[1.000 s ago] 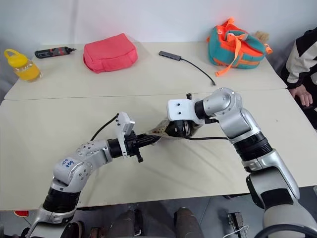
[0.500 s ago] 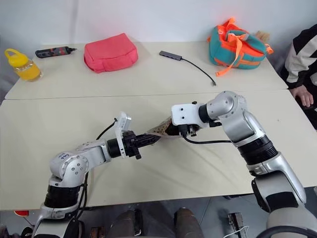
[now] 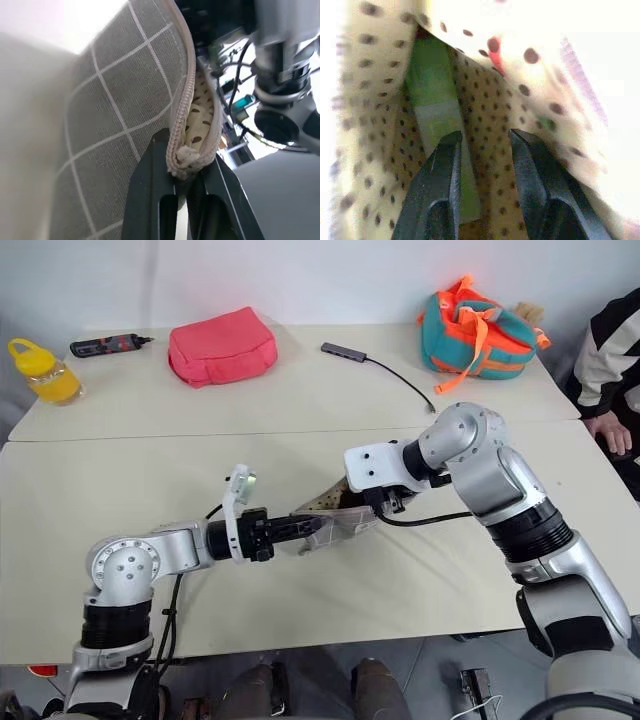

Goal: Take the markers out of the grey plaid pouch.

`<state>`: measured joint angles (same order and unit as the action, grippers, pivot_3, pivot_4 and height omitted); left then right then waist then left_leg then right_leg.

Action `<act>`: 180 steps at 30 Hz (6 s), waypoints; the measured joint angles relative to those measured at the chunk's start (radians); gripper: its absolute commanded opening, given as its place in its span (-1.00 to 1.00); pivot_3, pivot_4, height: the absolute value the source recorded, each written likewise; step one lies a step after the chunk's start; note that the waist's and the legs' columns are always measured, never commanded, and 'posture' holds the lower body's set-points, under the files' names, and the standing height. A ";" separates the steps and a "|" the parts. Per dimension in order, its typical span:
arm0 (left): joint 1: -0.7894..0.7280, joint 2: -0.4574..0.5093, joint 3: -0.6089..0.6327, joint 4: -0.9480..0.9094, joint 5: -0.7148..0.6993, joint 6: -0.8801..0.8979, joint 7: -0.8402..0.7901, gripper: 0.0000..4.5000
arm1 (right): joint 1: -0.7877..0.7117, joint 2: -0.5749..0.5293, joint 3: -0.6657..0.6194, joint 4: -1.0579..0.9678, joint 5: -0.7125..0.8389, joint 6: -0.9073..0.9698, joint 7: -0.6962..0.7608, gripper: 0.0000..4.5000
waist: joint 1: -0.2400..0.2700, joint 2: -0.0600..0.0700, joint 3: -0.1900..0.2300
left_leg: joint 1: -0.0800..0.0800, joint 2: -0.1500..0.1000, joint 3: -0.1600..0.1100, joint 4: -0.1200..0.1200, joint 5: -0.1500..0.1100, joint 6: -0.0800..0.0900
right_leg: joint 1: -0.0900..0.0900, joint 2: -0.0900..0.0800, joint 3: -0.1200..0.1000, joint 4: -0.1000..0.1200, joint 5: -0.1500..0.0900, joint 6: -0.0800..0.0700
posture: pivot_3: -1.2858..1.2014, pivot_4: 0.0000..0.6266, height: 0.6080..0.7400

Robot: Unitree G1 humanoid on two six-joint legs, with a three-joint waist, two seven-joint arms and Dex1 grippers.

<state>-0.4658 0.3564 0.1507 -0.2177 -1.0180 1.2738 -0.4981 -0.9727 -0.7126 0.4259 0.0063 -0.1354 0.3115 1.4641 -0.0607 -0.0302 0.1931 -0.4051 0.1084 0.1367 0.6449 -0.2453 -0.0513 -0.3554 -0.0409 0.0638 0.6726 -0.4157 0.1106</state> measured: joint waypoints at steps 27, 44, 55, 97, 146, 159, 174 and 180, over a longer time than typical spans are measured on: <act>0.065 0.006 -0.123 0.000 0.186 -0.261 -0.038 -1.00 | 0.095 0.039 0.081 0.035 -0.110 -0.015 -0.089 -0.80 | 0.000 0.000 0.000 | 0.006 0.000 0.001 0.001 0.000 0.001 | 0.011 0.001 -0.001 -0.006 0.000 0.000 | 0.03 -0.52 1.00; 0.064 0.006 -0.102 0.001 0.205 -0.290 -0.027 -1.00 | 0.052 0.021 -0.028 -0.001 0.028 0.081 -0.056 -0.80 | 0.004 0.000 0.000 | 0.007 0.000 0.001 -0.002 -0.002 0.001 | 0.014 0.000 -0.001 -0.012 0.000 0.000 | 0.03 -0.52 1.00; 0.057 -0.010 -0.109 0.001 0.234 -0.329 -0.008 -1.00 | 0.039 0.122 -0.167 0.019 0.206 0.178 -0.156 -0.80 | 0.004 0.000 0.000 | 0.005 0.000 0.000 -0.002 -0.002 0.002 | 0.013 0.000 -0.002 -0.012 0.000 0.000 | 0.03 -0.52 1.00; 0.003 0.138 -0.108 -0.046 0.323 -0.410 -0.099 -1.00 | 0.201 -0.031 -0.203 0.316 -0.010 -0.153 -0.449 0.25 | -0.022 0.002 0.002 | 0.001 -0.001 0.009 -0.008 -0.002 0.001 | -0.001 0.000 0.010 -0.009 0.002 0.004 | 0.03 -0.52 1.00; -0.031 0.135 -0.207 0.003 0.391 -0.445 -0.222 -1.00 | 0.061 0.092 -0.001 0.153 0.012 -0.270 -0.213 -0.63 | -0.024 0.002 0.002 | 0.001 0.000 0.009 0.003 -0.002 0.002 | -0.002 0.001 0.012 0.000 0.002 0.004 | 0.03 -0.52 1.00; -0.026 0.120 -0.208 0.022 0.392 -0.445 -0.224 -1.00 | 0.054 0.118 0.029 0.240 -0.069 -0.366 -0.276 0.00 | -0.025 0.002 0.002 | 0.002 0.001 0.009 0.003 -0.002 0.002 | -0.002 0.001 0.012 0.002 0.002 0.004 | 0.03 -0.52 1.00; -0.015 0.107 -0.209 0.024 0.393 -0.445 -0.220 -1.00 | 0.053 0.133 0.045 0.285 -0.127 -0.418 -0.291 0.00 | -0.026 0.002 0.002 | 0.002 0.001 0.009 0.003 -0.002 0.002 | -0.002 0.001 0.012 0.003 0.002 0.004 | 0.03 -0.52 1.00; -0.011 0.103 -0.214 0.024 0.394 -0.443 -0.214 -1.00 | 0.052 0.151 0.069 0.318 -0.165 -0.438 -0.296 0.00 | -0.027 0.002 0.002 | 0.002 0.001 0.009 0.004 -0.002 0.002 | -0.002 0.001 0.012 0.004 0.002 0.004 | 0.03 -0.52 1.00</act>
<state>-0.4767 0.4598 -0.0633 -0.1941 -0.6243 0.8307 -0.7125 -0.9204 -0.5617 0.4952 0.3238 -0.3003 -0.1261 1.1679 -0.0876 -0.0284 0.1947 -0.4026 0.1093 0.1460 0.6485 -0.2478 -0.0490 -0.3576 -0.0394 0.0761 0.6766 -0.4139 0.1145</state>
